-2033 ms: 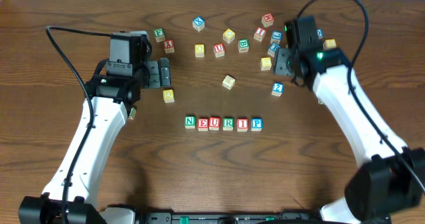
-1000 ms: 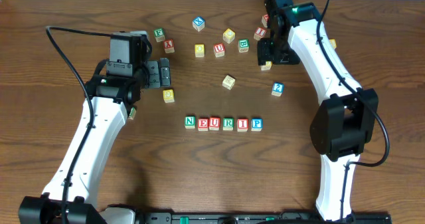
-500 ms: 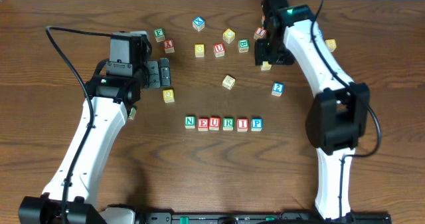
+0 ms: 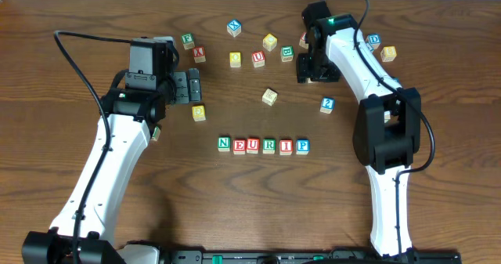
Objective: Spell out NEURIPS
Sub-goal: 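Lower the open right gripper around the yellow S block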
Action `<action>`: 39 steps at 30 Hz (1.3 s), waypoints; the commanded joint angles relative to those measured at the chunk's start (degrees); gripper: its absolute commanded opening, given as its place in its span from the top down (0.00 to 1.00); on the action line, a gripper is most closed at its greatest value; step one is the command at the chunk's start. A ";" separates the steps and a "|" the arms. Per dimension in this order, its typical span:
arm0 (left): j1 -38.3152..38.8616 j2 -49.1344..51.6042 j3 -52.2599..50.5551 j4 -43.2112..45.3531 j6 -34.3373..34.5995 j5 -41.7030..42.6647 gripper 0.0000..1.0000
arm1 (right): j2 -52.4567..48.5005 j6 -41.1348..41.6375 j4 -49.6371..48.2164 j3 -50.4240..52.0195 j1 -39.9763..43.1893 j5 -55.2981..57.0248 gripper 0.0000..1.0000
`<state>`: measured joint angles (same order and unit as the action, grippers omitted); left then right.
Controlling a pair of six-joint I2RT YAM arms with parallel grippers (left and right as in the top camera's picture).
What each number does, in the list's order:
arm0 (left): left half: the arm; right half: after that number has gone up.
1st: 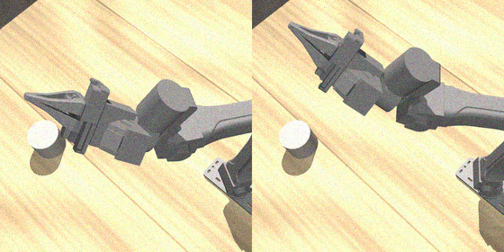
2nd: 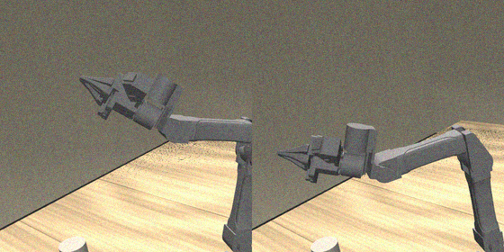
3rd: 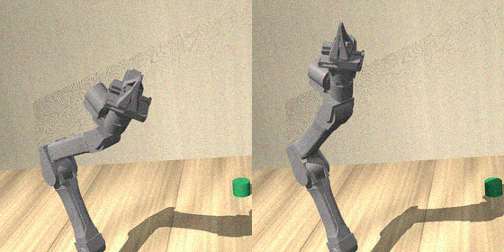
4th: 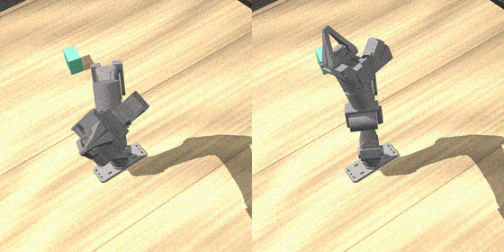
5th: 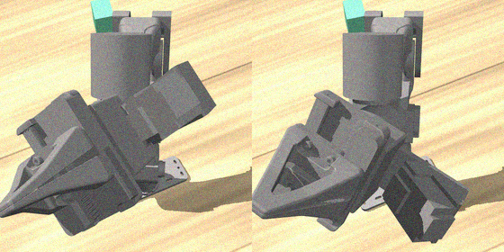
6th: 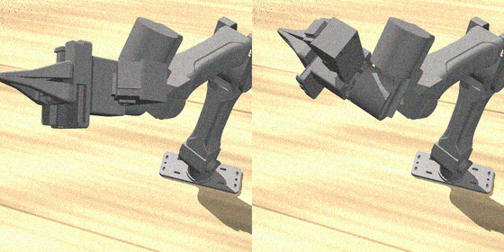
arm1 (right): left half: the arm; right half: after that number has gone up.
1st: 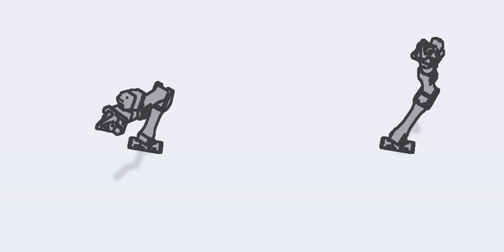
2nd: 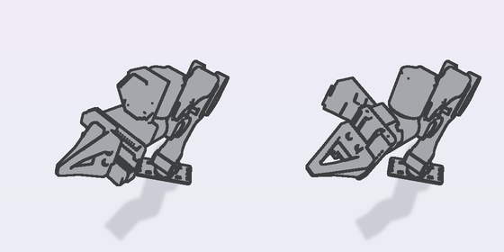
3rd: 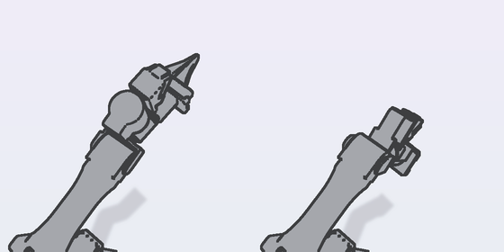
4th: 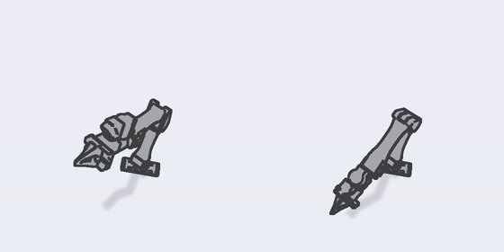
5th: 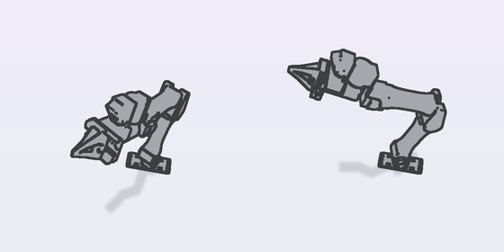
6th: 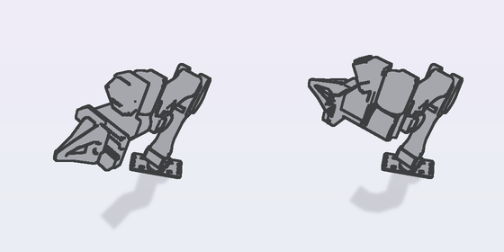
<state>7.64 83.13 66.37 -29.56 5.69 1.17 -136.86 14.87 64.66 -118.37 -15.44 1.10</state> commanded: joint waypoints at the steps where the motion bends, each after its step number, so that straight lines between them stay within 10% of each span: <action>1: -0.24 -0.94 1.38 0.02 -0.55 -0.28 0.00 | 0.81 -1.95 -1.42 -0.74 0.07 0.07 0.40; 39: -0.24 -0.94 1.38 0.02 -0.55 -0.26 0.00 | 0.76 -1.22 -5.11 -0.72 0.13 4.35 0.45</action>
<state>7.64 83.13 66.37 -29.56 5.69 1.19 -136.86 13.15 59.70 -118.37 -15.44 4.56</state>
